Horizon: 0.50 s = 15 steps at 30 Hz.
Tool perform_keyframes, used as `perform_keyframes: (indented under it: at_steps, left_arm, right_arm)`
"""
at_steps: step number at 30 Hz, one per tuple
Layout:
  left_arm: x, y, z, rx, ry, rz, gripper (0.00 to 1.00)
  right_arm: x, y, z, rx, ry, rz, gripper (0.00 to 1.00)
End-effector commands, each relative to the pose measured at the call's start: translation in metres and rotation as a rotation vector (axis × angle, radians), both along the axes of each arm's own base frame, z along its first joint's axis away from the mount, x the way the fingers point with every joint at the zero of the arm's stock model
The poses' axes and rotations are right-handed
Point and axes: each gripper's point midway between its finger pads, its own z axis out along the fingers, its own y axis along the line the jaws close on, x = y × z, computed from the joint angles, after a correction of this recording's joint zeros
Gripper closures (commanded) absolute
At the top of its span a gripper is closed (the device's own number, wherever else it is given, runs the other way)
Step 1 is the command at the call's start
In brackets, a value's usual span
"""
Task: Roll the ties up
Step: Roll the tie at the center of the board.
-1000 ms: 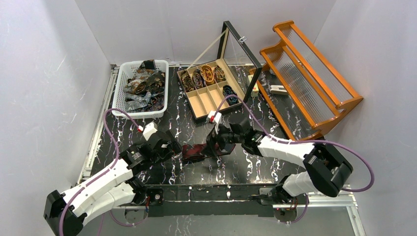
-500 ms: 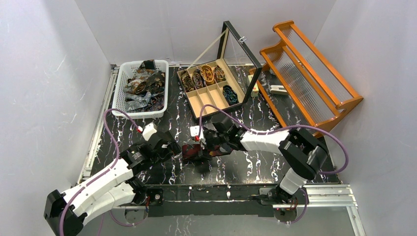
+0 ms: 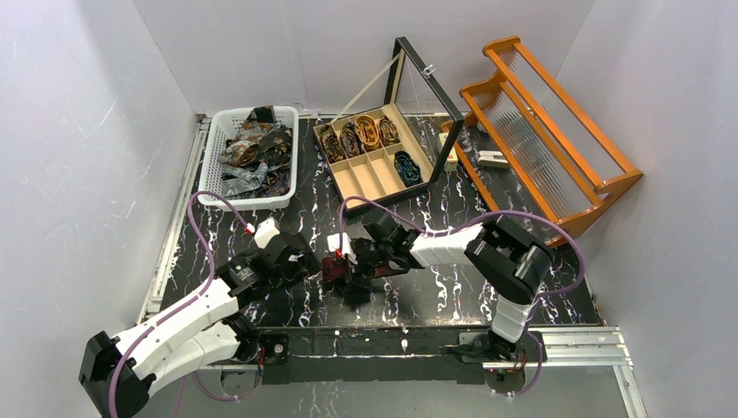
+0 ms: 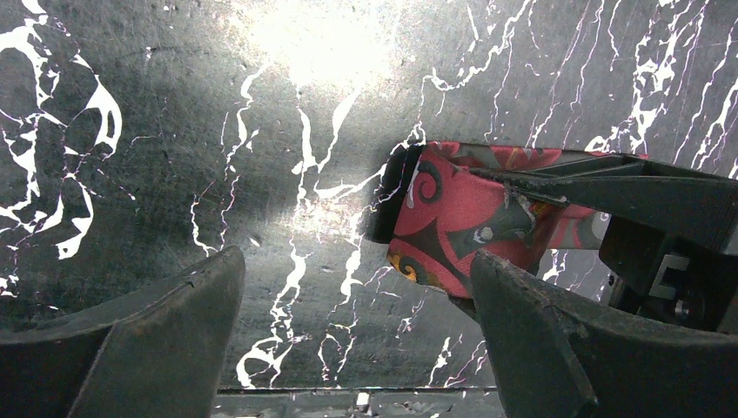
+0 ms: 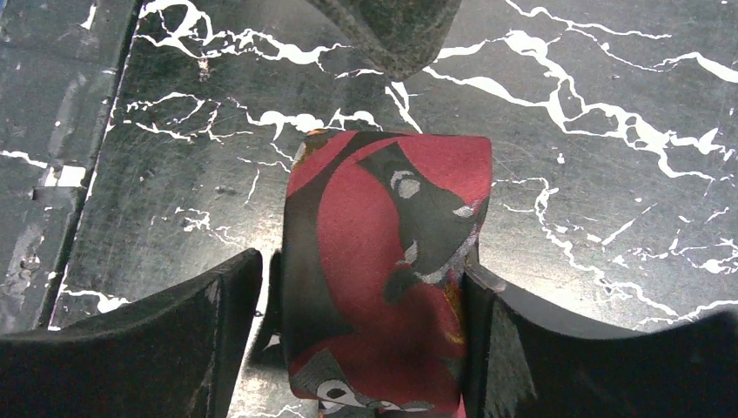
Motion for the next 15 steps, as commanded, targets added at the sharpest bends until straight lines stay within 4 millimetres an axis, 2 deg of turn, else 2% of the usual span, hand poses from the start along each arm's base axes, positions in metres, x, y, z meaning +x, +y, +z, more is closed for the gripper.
perform_keyframes:
  at_steps: [1, 6, 10, 12, 15]
  left_arm:
    - [0.000, 0.005, 0.007, 0.021, -0.005, 0.006, 0.02]
    - [0.001, 0.006, 0.007, 0.020, -0.012, 0.013, 0.02]
    - [0.001, 0.006, 0.006, 0.022, -0.007, 0.010, 0.02]
    - [0.001, 0.005, 0.006, 0.018, -0.005, 0.007, 0.02]
    - [0.001, 0.003, 0.006, 0.010, -0.008, 0.005, 0.02]
  right_arm:
    - [0.008, 0.013, 0.010, 0.026, -0.018, -0.001, 0.22]
    - [0.003, 0.013, 0.007, 0.011, -0.013, -0.004, 0.30]
    - [0.002, 0.015, 0.020, 0.034, -0.033, -0.001, 0.33]
    - [0.003, 0.016, 0.031, 0.054, -0.045, -0.013, 0.21]
    - [0.011, 0.017, 0.061, 0.134, -0.081, -0.091, 0.08]
